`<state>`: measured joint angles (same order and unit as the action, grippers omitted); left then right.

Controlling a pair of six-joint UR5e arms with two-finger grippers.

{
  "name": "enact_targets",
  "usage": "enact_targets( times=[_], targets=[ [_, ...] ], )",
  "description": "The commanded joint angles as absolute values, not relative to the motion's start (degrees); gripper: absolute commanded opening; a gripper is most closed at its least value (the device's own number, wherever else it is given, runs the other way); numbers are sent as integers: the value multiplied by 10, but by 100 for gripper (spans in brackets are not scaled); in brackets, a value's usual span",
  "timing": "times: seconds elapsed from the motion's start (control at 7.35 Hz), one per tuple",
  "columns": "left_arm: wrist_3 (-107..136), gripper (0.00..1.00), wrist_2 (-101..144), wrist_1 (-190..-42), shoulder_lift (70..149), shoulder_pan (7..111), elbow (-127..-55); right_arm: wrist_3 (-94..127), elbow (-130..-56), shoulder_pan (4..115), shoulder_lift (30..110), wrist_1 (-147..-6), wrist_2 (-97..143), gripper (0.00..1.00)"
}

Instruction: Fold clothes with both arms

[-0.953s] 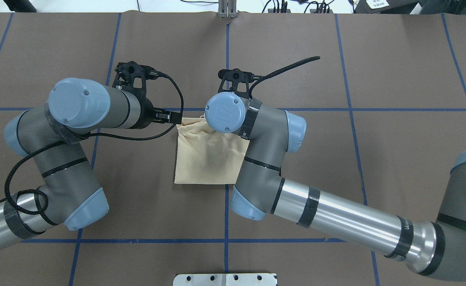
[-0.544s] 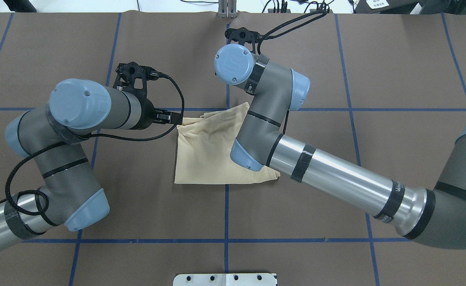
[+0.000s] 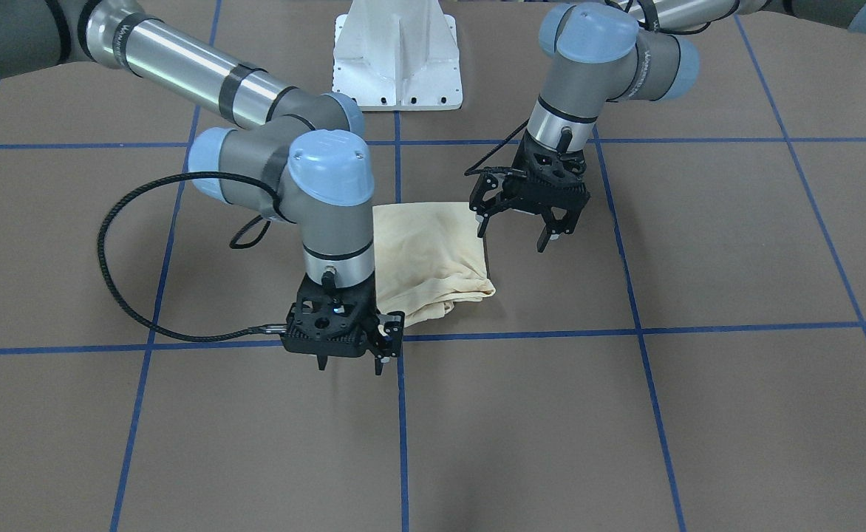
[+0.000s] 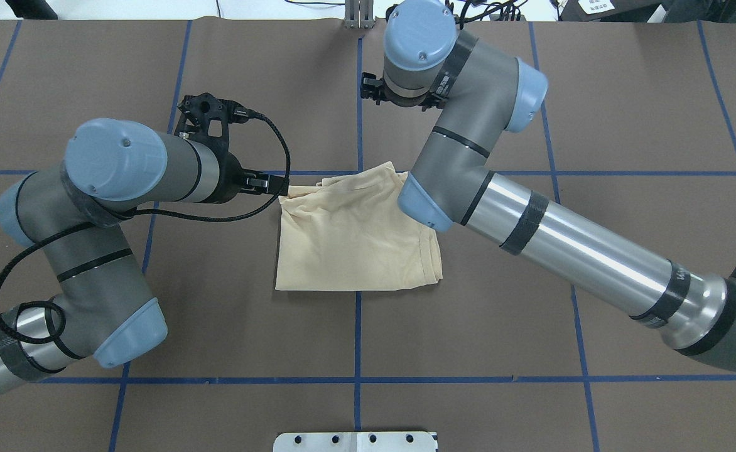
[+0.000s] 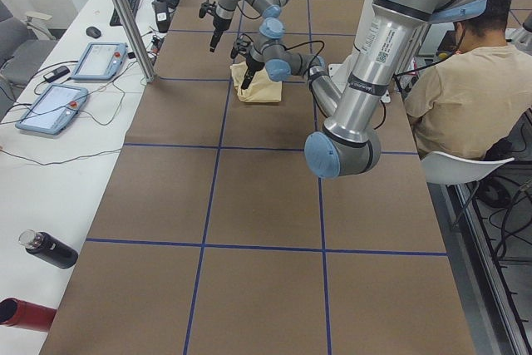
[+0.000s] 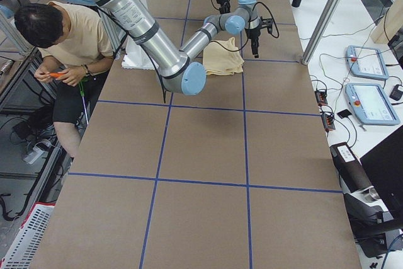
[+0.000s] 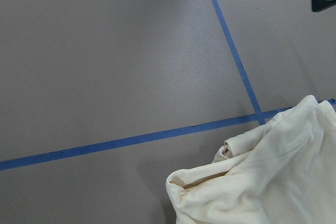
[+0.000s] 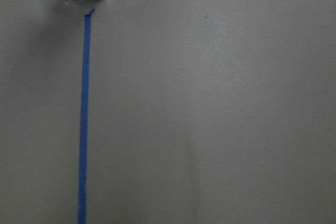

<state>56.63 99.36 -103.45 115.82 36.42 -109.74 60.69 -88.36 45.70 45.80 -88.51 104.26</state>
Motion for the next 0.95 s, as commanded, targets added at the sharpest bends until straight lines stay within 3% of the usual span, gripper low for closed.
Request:
enact_targets(
  times=[0.0,0.41,0.82],
  targets=[
    [493,100,1004,-950,1108,398,-1187,466,-1057,531,610,-942,1129,100],
    [189,100,1111,-951,979,592,-1216,158,-1093,690,792,-933,1237,100],
    [20,100,1197,-954,899,778,-1164,-106,-1085,864,964,-930,1317,100]
  ],
)
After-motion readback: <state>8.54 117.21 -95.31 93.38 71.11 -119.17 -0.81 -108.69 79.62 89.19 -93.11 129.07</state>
